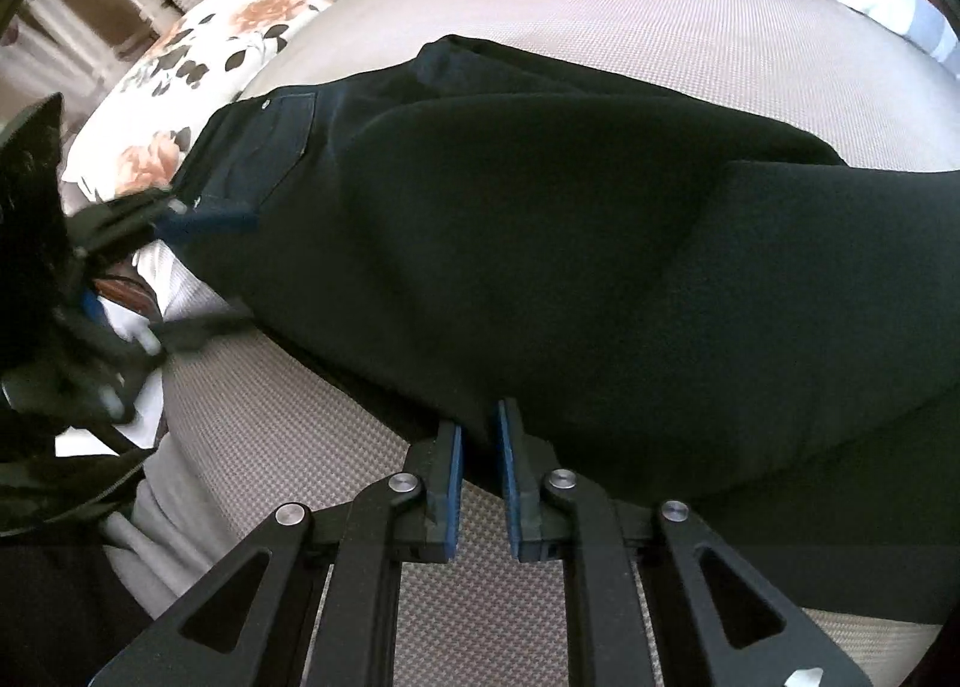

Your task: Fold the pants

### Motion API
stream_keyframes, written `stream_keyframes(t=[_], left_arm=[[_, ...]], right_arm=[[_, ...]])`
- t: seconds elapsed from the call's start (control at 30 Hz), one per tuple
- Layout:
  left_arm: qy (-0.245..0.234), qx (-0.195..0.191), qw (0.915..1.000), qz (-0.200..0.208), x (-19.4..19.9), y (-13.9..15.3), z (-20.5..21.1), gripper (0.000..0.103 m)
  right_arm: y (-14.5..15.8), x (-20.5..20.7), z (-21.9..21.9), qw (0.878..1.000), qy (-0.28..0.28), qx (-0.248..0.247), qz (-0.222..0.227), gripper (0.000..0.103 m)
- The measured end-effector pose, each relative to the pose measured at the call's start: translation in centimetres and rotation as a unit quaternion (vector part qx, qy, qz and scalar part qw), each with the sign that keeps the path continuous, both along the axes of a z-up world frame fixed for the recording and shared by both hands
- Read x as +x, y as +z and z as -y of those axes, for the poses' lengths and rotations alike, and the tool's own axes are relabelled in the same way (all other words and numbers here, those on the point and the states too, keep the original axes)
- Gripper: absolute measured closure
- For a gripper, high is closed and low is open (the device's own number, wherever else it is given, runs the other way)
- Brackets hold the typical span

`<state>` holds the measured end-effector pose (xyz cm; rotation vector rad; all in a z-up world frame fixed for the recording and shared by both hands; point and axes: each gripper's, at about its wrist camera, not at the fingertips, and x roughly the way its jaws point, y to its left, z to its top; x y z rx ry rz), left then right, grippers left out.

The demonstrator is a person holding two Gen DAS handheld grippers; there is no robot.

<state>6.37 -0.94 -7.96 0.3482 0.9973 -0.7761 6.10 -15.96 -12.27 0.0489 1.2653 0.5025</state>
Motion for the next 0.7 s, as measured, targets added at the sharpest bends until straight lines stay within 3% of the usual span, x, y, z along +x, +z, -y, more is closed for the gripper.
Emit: stream_keyframes(t=[0.23, 0.3, 0.33, 0.43, 0.57, 0.7], left_arm=[[-0.042, 0.004, 0.9991, -0.003, -0.1, -1.8, 5.3, 0.047], [-0.046, 0.005, 0.9989, -0.007, 0.0, -2.5, 6.6, 0.063], [-0.048, 0.007, 0.9988, -0.01, 0.1, -2.8, 6.8, 0.082], [-0.039, 0.009, 0.9992, -0.009, 0.5, -3.2, 7.5, 0.093], [-0.021, -0.01, 0.9994, -0.026, 0.7, -3.2, 6.9, 0.094], [-0.005, -0.022, 0.9991, -0.036, 0.7, -3.3, 6.3, 0.094]], right_arm=[[0.7, 0.3, 0.1, 1.0, -0.006, 0.01, 0.004, 0.091], [0.8, 0.4, 0.2, 1.0, -0.009, 0.013, 0.005, 0.091], [0.9, 0.4, 0.2, 1.0, -0.012, 0.016, 0.007, 0.09], [1.0, 0.4, 0.5, 1.0, -0.019, 0.016, 0.007, 0.081], [2.3, 0.3, 2.8, 0.998, -0.042, 0.053, 0.012, 0.075], [3.6, 0.7, 8.6, 0.99, -0.112, 0.083, 0.03, 0.075]])
